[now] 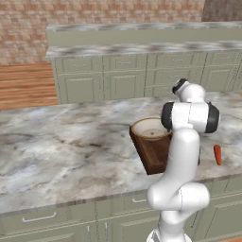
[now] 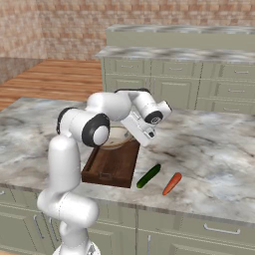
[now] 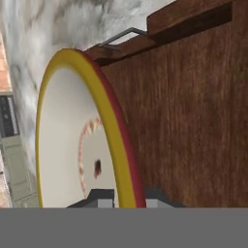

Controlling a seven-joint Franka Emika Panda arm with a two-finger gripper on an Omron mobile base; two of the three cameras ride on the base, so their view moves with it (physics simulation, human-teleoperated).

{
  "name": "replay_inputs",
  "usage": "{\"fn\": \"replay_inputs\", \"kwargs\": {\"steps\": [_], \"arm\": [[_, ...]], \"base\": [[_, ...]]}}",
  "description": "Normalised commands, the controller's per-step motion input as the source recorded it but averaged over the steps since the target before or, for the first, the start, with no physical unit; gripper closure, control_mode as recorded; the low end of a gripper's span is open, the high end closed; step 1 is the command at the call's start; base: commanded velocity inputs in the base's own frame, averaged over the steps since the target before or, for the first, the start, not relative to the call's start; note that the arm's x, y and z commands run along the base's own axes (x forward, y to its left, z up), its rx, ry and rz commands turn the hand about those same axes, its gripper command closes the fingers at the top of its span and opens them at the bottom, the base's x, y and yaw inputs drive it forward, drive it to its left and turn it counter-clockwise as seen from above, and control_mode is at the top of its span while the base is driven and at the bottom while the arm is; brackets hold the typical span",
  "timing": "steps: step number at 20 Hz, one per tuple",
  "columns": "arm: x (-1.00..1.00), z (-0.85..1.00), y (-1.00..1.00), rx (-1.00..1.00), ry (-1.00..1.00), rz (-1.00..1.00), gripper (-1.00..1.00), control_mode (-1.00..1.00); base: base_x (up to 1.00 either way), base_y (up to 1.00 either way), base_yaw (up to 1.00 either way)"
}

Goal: Place the two vegetables and bowl onto the tray for setting up a vegetable dip station.

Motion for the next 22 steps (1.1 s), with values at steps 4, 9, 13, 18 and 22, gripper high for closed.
{"fn": "replay_inputs", "kwargs": {"steps": [4,9,13,18,22], "arm": [[0.22,-0.10,0.00,0.00,0.00,0.00,1.00,-1.00],[0.18,-0.12,0.00,0.00,0.00,0.00,1.00,-1.00],[0.13,-0.13,0.00,0.00,0.00,0.00,1.00,-1.00],[0.04,-0.14,0.00,0.00,0.00,0.00,1.00,-1.00],[0.05,-0.14,0.00,0.00,0.00,0.00,1.00,-1.00]], "base": [[0.00,0.00,0.00],[0.00,0.00,0.00],[0.00,0.00,0.00],[0.00,0.00,0.00],[0.00,0.00,0.00]]}}
